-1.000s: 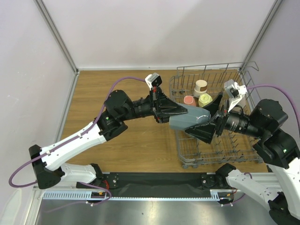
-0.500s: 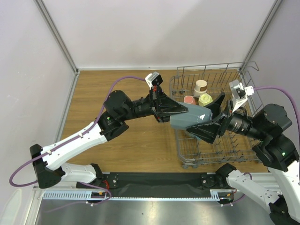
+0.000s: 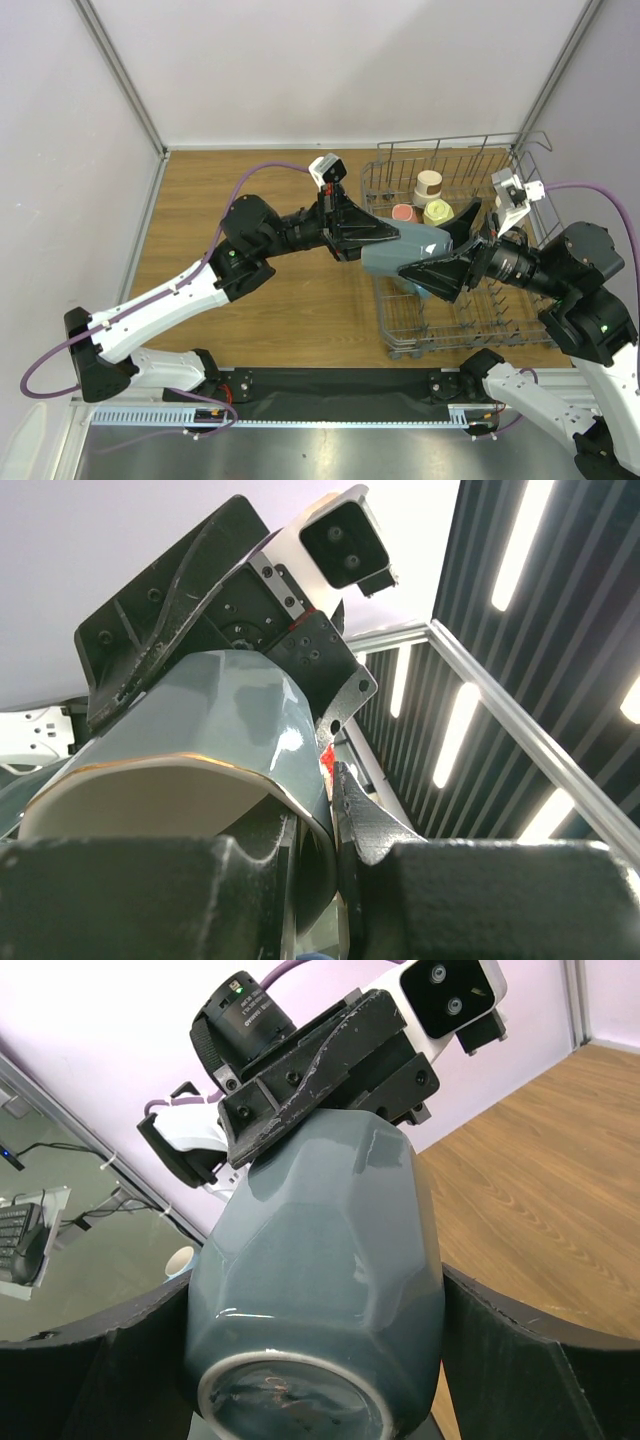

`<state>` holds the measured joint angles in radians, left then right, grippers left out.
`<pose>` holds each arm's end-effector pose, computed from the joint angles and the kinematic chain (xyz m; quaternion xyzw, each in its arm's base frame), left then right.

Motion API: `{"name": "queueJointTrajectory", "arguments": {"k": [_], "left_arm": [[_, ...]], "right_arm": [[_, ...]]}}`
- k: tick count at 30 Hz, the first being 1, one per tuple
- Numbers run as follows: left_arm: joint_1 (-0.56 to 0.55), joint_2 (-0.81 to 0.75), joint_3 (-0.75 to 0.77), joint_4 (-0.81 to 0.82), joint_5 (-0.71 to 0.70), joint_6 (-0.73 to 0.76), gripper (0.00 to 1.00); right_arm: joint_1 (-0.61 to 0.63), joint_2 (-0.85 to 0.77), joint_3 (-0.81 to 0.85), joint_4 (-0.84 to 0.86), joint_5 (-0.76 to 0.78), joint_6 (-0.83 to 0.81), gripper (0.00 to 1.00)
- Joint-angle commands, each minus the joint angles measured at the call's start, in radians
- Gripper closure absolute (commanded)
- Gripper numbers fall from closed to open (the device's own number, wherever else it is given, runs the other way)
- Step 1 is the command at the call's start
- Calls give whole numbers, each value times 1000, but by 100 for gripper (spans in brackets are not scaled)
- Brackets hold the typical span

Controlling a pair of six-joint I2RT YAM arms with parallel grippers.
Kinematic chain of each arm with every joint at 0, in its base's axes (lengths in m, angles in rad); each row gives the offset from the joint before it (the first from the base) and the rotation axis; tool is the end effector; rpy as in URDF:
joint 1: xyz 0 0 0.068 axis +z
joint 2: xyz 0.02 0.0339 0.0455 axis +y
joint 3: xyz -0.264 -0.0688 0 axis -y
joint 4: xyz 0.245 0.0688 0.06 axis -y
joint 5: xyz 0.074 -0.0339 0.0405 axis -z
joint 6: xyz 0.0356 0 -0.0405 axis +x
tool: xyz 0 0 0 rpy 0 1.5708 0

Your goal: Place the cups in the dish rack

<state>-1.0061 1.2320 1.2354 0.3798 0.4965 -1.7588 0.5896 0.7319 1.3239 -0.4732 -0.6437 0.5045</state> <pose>0.1327 -0.2411 0.4627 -0.0099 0.5792 -0.8149 0.0154 0.0672 0.0707 0.4886 -0.2631 0.6192 0.5484 0.4967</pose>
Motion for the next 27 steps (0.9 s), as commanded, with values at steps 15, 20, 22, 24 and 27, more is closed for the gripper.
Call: {"name": "queueJointTrajectory", "arguments": {"k": [15, 20, 22, 24, 27], "left_arm": [[11, -107, -92, 12, 14, 33, 14], [70, -170, -96, -313, 39, 206, 0], [89, -215, -102, -472, 10, 276, 0], [110, -262, -88, -576, -60, 324, 0], [126, -289, -48, -723, -125, 406, 0]], "right_arm": [[1, 5, 17, -69, 67, 51, 100], [1, -9, 34, -212, 177, 43, 100], [1, -15, 50, -257, 251, 46, 100], [1, -20, 64, -340, 349, 54, 100], [-1, -31, 86, -444, 471, 75, 100]]}}
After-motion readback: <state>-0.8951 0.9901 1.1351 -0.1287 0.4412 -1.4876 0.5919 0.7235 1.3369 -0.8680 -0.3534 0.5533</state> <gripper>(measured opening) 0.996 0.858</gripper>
